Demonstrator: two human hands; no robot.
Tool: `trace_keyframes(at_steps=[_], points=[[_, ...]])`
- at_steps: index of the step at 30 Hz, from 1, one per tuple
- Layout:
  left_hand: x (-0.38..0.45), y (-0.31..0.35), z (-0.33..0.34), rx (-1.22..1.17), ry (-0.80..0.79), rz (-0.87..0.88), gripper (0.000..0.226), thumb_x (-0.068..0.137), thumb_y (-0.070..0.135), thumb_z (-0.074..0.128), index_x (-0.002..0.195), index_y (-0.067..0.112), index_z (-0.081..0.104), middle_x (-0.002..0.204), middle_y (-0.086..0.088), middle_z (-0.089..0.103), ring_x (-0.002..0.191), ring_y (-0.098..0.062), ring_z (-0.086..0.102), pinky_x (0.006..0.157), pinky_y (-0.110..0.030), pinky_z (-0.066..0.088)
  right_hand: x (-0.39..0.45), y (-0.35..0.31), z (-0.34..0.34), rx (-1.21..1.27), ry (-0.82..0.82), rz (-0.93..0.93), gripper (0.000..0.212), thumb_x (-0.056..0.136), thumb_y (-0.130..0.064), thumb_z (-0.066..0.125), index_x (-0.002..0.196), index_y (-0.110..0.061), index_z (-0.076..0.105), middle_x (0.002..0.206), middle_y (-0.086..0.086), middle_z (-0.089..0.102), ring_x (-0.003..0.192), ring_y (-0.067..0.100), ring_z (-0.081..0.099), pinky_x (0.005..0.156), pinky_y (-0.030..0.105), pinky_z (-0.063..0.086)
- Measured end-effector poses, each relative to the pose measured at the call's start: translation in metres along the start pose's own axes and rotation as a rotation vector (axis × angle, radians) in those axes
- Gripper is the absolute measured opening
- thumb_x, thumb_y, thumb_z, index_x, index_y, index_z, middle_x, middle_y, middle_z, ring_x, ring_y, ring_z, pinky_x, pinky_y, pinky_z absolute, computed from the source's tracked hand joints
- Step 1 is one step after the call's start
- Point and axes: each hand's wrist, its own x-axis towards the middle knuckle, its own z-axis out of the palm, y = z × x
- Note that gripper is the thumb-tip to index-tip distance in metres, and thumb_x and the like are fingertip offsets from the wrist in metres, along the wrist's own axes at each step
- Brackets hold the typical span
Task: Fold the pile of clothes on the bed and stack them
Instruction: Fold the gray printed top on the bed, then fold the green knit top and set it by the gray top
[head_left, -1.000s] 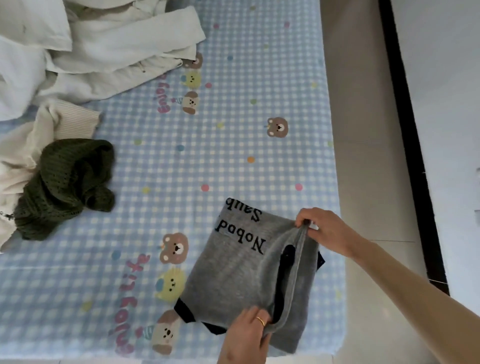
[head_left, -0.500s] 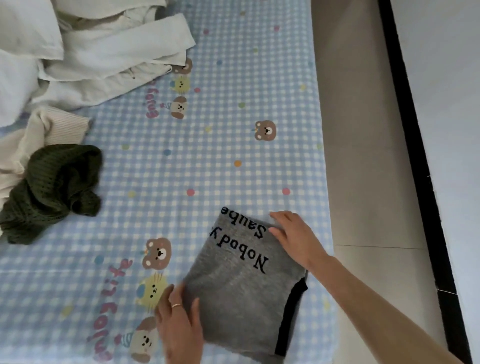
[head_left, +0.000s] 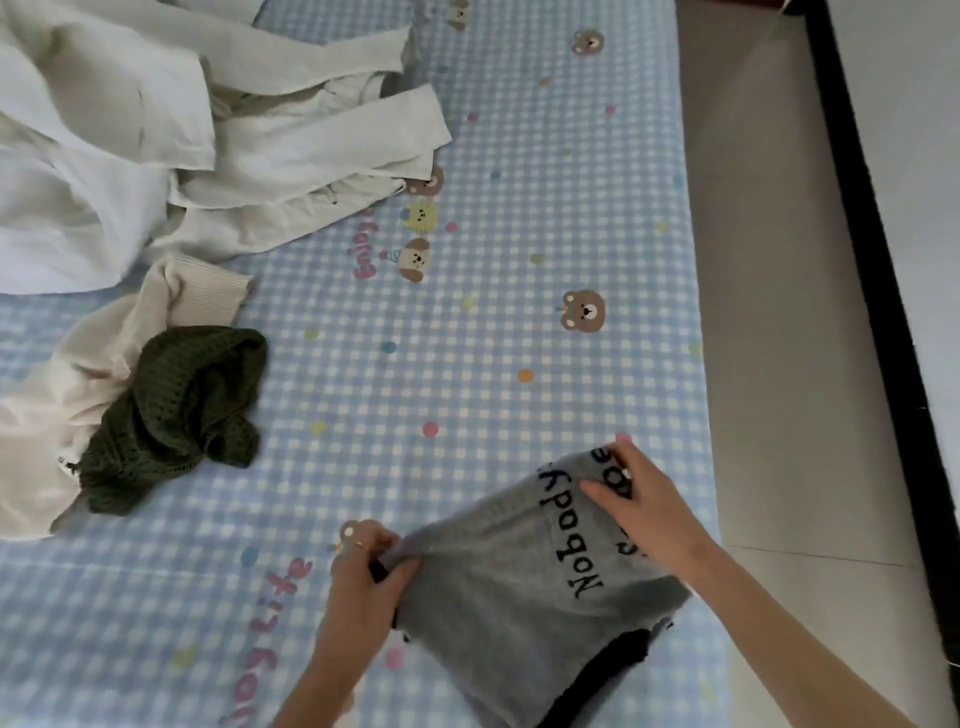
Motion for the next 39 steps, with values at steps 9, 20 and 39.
trace_keyframes(at_steps=[9, 20, 39], points=[[0.061, 0.056, 0.083, 0.262, 0.013, -0.09, 0.083, 0.087, 0.035, 0.064, 0.149, 0.014, 0.013, 0.137, -0.016, 0.038, 0.124, -0.032, 0.041, 0.1, -0.044, 0.041, 0.022, 0.061, -0.022, -0.259, 0.216, 0.322, 0.074, 0.089, -0.054, 0.05, 0.148, -0.022, 0.019, 0.124, 0.009, 0.055, 0.103, 0.025, 0.059, 0.08, 0.033, 0.047], [-0.011, 0.003, 0.077, 0.131, -0.186, 0.016, 0.076, 0.088, 0.009, 0.058, 0.146, 0.036, 0.017, 0.119, 0.017, 0.044, 0.112, -0.015, 0.053, 0.083, -0.014, 0.042, -0.063, 0.063, 0.004, -0.062, 0.261, 0.162, 0.063, 0.095, -0.026, 0.05, 0.147, -0.039, 0.016, 0.124, -0.005, 0.046, 0.1, 0.007, 0.049, 0.093, 0.025, 0.043], [0.02, -0.03, -0.166, 0.591, 0.19, 0.056, 0.04, 0.073, 0.008, 0.077, 0.112, 0.004, 0.067, 0.112, -0.012, 0.065, 0.103, -0.032, 0.062, 0.085, -0.04, 0.051, 0.005, -0.153, 0.171, -0.406, -0.085, -0.266, 0.04, 0.1, -0.032, 0.038, 0.139, -0.026, 0.034, 0.131, -0.007, 0.04, 0.121, 0.009, 0.04, 0.094, 0.018, 0.035]])
